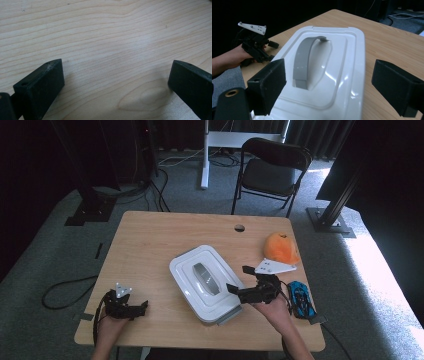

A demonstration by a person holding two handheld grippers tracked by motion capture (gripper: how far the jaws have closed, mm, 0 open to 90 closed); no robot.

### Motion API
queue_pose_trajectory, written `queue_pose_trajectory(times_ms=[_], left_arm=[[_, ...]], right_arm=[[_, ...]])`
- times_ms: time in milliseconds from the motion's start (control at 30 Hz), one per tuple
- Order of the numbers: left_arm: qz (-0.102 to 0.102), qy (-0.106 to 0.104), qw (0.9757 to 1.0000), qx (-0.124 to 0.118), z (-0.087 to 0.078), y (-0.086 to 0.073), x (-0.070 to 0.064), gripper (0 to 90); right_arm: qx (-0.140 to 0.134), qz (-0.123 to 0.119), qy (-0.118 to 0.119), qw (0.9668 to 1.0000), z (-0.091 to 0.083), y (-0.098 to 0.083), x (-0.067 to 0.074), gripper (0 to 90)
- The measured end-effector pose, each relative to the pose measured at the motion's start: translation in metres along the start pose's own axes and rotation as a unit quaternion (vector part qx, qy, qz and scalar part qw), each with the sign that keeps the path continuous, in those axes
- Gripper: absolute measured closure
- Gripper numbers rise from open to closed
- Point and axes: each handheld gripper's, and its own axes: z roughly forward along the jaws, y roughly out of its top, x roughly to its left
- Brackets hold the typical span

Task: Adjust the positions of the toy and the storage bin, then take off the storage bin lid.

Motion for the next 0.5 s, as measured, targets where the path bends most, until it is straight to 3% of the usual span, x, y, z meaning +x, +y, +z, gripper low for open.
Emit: queue_pose_trajectory(times_ms=[267,333,500], left_arm=[[-0.003,0.002,1.0000,-0.001,0.000,0.000,-0.001,0.9],[-0.004,0.002,1.0000,-0.001,0.000,0.000,-0.001,0.9],[-0.005,0.003,1.0000,-0.001,0.000,0.000,-0.001,0.9]], right_arm=[[0.024,-0.007,0.003,0.9997,0.018,0.005,0.010,11.8],[0.030,-0.017,-0.006,0.9994,0.023,0.006,0.014,11.8],[0.041,-0.010,-0.006,0.9991,0.031,0.009,0.016,11.7]])
